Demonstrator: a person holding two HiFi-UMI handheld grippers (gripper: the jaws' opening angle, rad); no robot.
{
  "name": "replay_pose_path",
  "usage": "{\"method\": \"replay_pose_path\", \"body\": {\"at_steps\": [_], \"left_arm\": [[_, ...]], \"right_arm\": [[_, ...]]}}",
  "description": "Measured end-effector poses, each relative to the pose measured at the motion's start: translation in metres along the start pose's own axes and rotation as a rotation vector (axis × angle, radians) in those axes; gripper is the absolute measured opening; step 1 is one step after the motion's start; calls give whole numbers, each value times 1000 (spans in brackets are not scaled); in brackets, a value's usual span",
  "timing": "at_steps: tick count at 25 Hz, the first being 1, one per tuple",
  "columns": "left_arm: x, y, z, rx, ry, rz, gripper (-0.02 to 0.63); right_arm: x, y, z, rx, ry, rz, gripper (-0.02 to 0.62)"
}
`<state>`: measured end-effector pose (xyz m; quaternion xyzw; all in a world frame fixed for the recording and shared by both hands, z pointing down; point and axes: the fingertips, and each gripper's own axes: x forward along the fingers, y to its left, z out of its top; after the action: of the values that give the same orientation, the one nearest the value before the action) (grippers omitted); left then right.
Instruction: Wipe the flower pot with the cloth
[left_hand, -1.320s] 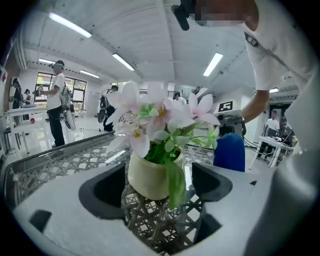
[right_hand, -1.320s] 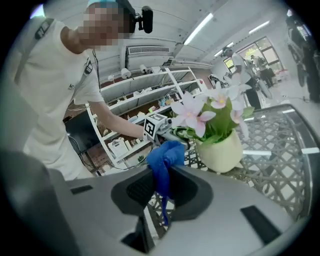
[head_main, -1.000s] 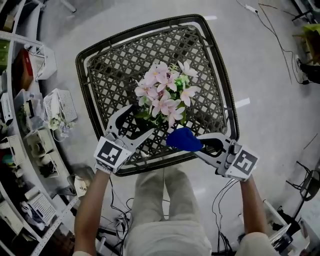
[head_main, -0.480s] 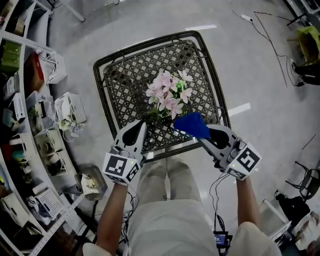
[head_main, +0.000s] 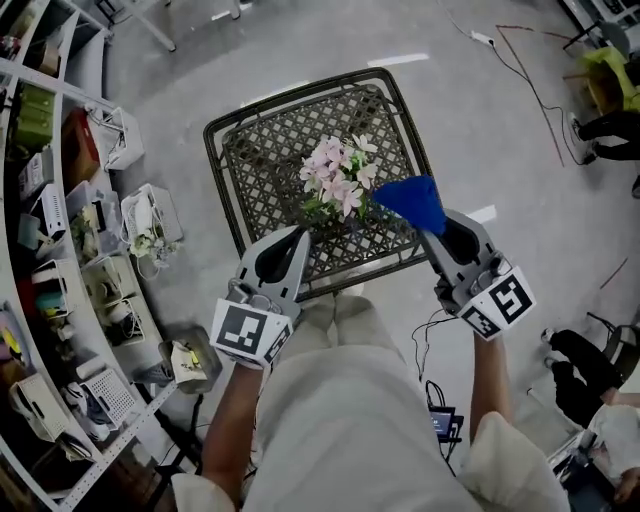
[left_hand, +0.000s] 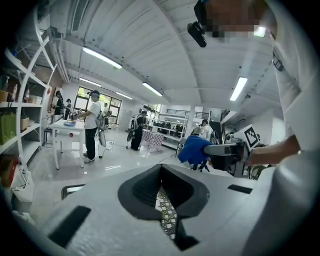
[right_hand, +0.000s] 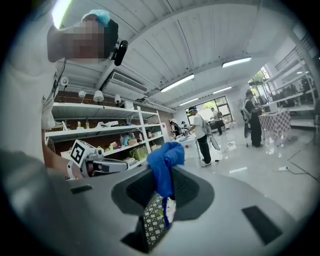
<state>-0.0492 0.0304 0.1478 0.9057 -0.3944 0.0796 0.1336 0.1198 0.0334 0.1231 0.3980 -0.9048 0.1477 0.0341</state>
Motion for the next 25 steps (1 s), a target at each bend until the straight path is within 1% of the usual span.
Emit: {"method": "replay_pose_path", "body": {"at_steps": [5, 11, 15, 19, 23, 25], "left_arm": [[-22, -11, 27, 0, 9, -10, 23], [-36, -25, 43, 31, 14, -25, 23], [-42, -30, 49, 35, -7, -22, 23], [-48, -30, 50, 31, -23, -22, 23], [-39, -35, 57, 62, -24, -71, 23], [-36, -36, 60, 64, -25, -83, 23]], "right_arm": [[-23, 14, 31, -13, -40, -78, 83], [-49, 29, 54, -44, -84, -176, 82], [-55, 44, 58, -59, -98, -211, 81], [-51, 59, 51, -52, -102, -237, 81], [-49, 53, 47, 5, -113, -267, 81], [-50, 51, 49, -3, -116, -273, 81]]}}
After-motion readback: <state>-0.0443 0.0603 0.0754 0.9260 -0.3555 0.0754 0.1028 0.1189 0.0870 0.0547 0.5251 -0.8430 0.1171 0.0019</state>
